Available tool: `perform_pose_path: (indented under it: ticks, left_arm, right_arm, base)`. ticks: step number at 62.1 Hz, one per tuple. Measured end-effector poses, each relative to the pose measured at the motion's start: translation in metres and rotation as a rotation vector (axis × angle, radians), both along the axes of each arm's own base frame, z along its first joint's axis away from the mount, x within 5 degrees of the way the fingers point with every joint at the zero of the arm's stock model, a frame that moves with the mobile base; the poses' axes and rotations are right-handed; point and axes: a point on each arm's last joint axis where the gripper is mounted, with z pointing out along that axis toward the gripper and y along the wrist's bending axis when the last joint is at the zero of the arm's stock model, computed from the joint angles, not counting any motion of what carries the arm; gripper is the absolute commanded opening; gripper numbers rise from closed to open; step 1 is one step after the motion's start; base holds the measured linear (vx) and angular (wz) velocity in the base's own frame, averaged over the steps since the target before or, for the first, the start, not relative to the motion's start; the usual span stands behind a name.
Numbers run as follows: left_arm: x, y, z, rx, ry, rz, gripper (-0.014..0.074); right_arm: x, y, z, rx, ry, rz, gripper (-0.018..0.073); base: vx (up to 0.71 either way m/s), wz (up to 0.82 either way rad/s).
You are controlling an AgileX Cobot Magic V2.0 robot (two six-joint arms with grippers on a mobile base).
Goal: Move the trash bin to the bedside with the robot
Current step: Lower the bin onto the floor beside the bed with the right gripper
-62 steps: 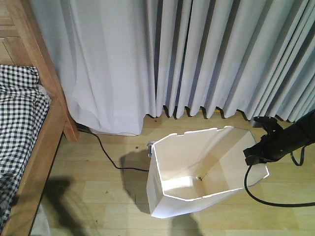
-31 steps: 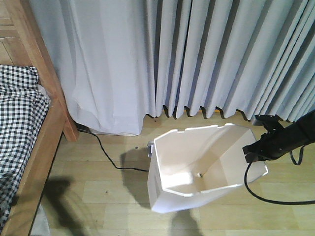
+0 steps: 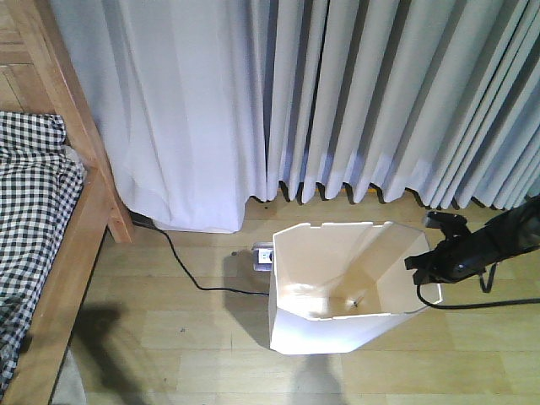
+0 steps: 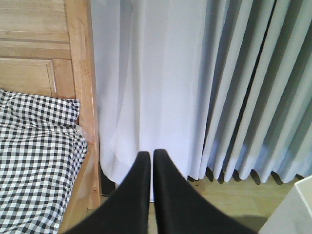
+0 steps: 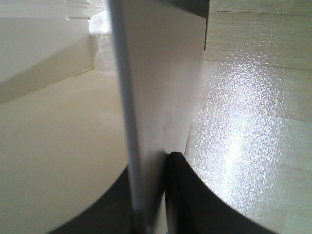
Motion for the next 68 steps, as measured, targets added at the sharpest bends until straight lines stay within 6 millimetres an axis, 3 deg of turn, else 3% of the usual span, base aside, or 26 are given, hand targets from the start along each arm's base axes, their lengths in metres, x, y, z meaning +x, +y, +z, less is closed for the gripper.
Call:
perform_pose_path:
  ticks: [20, 32, 52, 68]
  left_arm:
    - [0.0, 0.0, 0.0, 0.0, 0.0, 0.0, -0.0006]
    - [0.0, 0.0, 0.0, 0.0, 0.0, 0.0, -0.0006]
    - [0.0, 0.0, 0.0, 0.0, 0.0, 0.0, -0.0006]
    - [0.0, 0.0, 0.0, 0.0, 0.0, 0.0, -0.0006]
  right_arm:
    - [0.016, -0.004, -0.063, 0.017, 0.009, -0.064, -0.0002]
    - [0.02, -0.003, -0.09, 0.037, 0.018, -0.077, 0.0]
    - [0.027, -0.001, -0.101, 0.037, 0.063, -0.027, 0.0007]
    - [0.03, 0.017, -0.109, -0.037, 0.085, 0.072, 0.0011]
  base:
    - [0.0, 0.0]
    - [0.0, 0.0]
    - [0.0, 0.0]
    - [0.0, 0.0]
